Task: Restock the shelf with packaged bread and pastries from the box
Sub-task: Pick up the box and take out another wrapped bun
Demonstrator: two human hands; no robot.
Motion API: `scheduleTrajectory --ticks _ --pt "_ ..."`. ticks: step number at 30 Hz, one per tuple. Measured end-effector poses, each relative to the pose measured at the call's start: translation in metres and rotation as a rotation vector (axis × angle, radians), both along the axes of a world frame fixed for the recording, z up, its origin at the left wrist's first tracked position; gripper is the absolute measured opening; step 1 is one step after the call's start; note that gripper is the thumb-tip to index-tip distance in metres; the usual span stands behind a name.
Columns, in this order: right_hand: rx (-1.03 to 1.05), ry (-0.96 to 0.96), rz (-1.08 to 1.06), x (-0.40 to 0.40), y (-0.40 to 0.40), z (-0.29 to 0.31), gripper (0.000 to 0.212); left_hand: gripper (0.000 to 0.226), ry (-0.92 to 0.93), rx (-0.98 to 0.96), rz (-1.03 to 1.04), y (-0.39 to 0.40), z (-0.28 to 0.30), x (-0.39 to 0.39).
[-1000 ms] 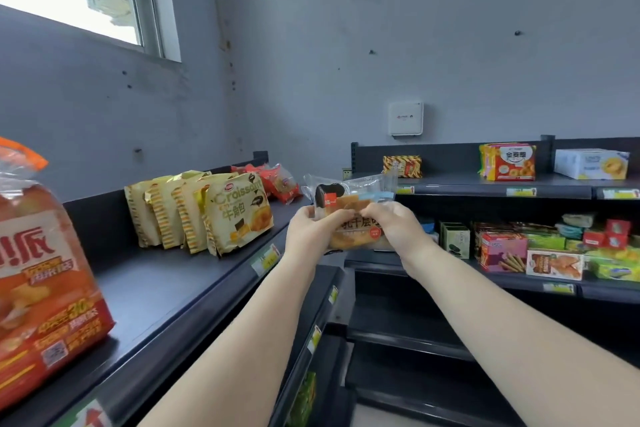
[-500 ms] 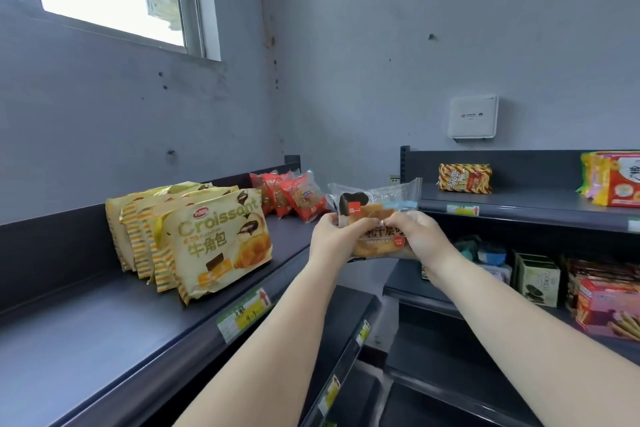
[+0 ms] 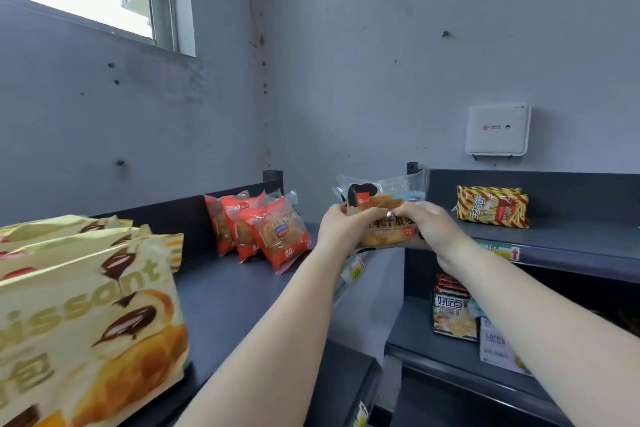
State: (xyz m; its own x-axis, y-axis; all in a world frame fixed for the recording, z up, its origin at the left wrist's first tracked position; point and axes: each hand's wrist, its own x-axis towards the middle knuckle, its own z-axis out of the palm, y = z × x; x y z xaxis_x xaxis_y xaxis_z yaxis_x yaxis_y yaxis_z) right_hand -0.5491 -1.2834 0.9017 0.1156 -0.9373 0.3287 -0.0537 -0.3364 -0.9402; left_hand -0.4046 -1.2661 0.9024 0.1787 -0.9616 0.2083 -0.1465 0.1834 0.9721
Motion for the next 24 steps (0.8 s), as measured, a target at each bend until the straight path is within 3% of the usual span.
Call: scheduleTrajectory --ticks 2,7,9,12,17,22,24 --pt "-0.001 0.007 0.012 0.004 -0.031 0.002 0.018 0.058 0.002 0.014 0.002 -0.030 0.002 0.002" --pt "0.025 -0.032 0.077 0.009 -0.107 -0.001 0.014 0.107 -0.036 0.051 0.092 -0.097 0.000 -0.001" --pt "0.039 -0.029 0.118 0.015 -0.135 -0.003 0.015 0.106 -0.053 0.063 0.120 -0.122 -0.006 0.004" --pt "0.077 -0.005 0.177 0.031 -0.177 -0.007 0.040 0.101 -0.066 0.100 0.179 -0.159 -0.016 0.017" --pt "0.074 0.011 0.353 0.063 -0.246 -0.019 0.064 0.109 -0.133 0.168 0.315 -0.200 -0.017 0.039" --pt "0.106 0.057 0.575 0.095 -0.303 -0.027 0.076 0.091 -0.118 0.261 0.452 -0.225 -0.010 0.054" --pt "0.122 0.072 0.658 0.107 -0.321 -0.031 0.070 0.106 -0.060 0.292 0.519 -0.240 -0.012 0.061"
